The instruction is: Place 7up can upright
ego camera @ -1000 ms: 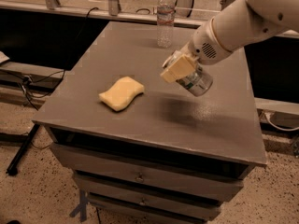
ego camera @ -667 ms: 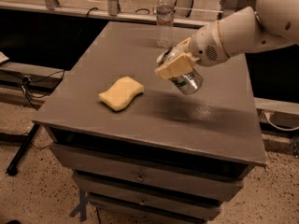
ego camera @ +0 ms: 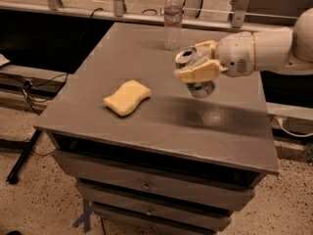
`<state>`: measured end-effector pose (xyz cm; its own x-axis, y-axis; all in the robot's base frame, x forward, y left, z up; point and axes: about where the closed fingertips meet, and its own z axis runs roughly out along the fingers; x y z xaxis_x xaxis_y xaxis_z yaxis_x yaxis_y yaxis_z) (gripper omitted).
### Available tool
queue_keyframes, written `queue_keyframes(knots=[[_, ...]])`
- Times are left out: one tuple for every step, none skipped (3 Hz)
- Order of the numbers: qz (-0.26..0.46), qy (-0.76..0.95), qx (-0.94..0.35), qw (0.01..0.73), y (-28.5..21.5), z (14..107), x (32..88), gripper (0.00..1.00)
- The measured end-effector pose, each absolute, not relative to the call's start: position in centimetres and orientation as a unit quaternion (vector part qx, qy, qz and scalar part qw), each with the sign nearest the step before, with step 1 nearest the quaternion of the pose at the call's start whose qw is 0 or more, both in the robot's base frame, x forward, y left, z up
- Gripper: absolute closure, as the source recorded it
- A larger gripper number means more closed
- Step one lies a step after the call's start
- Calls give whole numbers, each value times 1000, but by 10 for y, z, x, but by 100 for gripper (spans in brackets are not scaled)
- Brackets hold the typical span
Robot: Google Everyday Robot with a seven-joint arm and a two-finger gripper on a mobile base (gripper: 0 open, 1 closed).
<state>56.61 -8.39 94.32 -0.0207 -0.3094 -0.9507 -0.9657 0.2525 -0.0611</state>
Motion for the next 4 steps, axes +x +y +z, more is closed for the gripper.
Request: queue_keyframes(knots=[[368, 598, -492, 514, -100, 944, 560, 100], [389, 578, -472, 541, -114, 944, 555, 100], [401, 565, -459, 556, -123, 944, 552, 100], [416, 563, -441, 562, -136, 930, 553, 82]])
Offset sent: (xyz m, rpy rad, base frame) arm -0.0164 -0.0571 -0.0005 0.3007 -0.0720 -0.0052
